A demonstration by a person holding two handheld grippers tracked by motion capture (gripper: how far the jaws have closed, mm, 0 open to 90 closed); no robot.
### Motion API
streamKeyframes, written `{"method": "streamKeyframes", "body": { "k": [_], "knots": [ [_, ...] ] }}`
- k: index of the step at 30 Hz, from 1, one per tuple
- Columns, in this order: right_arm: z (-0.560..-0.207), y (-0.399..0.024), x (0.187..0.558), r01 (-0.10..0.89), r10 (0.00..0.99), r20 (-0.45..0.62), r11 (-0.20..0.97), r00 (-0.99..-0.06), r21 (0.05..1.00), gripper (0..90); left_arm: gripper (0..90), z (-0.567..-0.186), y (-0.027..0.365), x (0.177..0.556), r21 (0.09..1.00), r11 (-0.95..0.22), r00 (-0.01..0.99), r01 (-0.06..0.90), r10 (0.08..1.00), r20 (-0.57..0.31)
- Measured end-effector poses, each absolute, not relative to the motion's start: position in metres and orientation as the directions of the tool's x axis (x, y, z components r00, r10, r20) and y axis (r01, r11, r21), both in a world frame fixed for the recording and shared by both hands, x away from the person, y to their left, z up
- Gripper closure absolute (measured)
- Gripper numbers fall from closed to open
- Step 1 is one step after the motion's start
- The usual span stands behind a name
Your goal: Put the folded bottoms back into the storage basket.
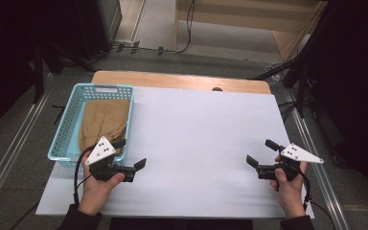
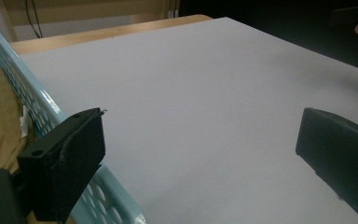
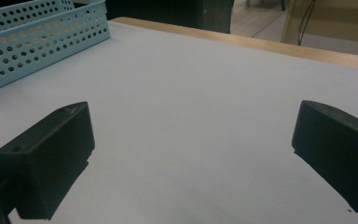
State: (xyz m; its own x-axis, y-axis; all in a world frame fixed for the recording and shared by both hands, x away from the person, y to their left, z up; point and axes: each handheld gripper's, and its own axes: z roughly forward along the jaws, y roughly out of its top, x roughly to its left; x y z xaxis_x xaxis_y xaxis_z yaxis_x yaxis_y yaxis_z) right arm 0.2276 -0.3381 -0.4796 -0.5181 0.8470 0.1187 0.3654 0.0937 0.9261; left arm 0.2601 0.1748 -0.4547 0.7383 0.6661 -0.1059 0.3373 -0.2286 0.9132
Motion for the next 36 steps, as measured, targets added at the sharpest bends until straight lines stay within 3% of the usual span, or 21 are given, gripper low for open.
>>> {"method": "streamKeyframes", "body": {
  "k": [36],
  "knots": [
    [-0.493,-0.380,0.199,0.391,0.880,0.125,0.073,-0.458,0.917,0.0,1.5,-0.456,0.178,0.258,0.918,-0.217,0.750,0.332,0.651,-0.117]
  ]
}}
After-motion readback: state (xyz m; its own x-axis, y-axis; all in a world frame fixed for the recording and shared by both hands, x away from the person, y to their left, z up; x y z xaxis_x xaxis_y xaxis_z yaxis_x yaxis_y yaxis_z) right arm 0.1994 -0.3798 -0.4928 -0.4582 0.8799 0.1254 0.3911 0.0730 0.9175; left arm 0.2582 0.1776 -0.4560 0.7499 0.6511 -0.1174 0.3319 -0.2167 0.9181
